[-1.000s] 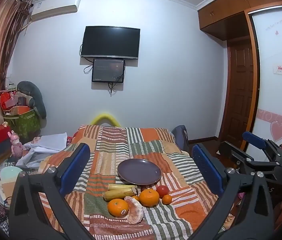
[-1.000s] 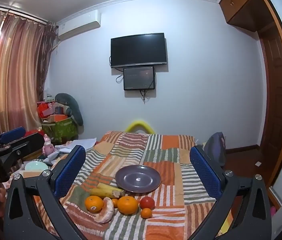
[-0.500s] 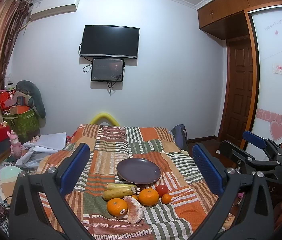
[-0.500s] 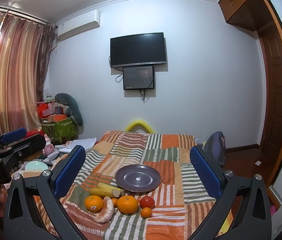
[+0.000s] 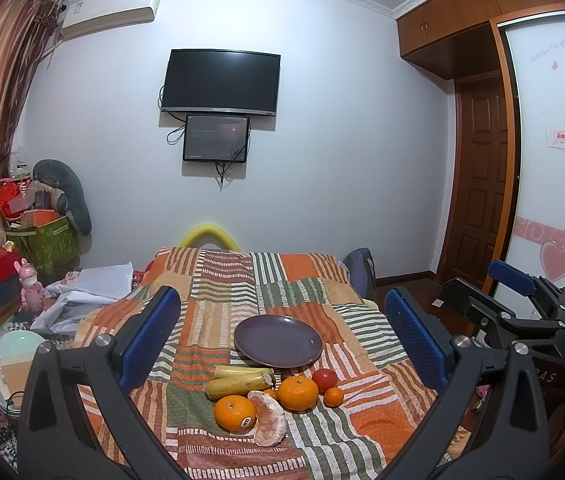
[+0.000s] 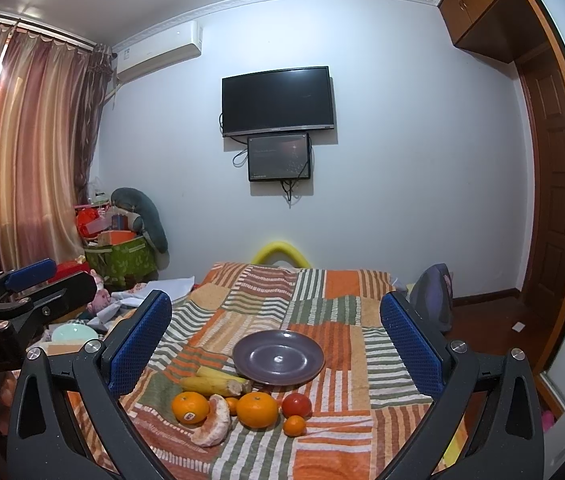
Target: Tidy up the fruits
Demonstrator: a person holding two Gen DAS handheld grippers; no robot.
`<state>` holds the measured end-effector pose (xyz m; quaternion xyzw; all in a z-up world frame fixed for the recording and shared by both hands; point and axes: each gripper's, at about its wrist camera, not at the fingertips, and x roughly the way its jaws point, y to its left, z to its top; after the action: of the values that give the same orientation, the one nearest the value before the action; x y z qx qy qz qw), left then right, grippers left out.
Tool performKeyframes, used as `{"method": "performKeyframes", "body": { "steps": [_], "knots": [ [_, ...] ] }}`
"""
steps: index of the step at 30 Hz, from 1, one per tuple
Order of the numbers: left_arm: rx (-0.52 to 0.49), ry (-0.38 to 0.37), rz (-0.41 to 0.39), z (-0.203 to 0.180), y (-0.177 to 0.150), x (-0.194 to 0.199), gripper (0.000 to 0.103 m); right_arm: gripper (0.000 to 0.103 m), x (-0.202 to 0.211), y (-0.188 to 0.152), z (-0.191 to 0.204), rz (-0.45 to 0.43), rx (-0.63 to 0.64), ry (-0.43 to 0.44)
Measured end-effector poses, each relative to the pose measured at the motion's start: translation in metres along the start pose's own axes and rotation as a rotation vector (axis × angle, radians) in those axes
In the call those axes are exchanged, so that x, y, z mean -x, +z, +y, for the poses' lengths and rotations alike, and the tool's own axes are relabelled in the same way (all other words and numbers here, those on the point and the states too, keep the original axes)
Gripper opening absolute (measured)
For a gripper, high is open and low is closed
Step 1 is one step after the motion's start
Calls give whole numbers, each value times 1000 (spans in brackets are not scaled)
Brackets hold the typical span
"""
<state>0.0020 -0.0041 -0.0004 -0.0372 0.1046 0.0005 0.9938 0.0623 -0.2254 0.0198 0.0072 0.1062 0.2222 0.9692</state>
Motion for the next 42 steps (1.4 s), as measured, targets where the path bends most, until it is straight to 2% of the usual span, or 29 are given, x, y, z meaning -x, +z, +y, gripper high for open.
{"method": "performKeyframes", "body": {
  "steps": [42],
  "knots": [
    [2,-6,6,-1,-4,-3,103,103,1,1,0,1,-6,1]
  ]
}}
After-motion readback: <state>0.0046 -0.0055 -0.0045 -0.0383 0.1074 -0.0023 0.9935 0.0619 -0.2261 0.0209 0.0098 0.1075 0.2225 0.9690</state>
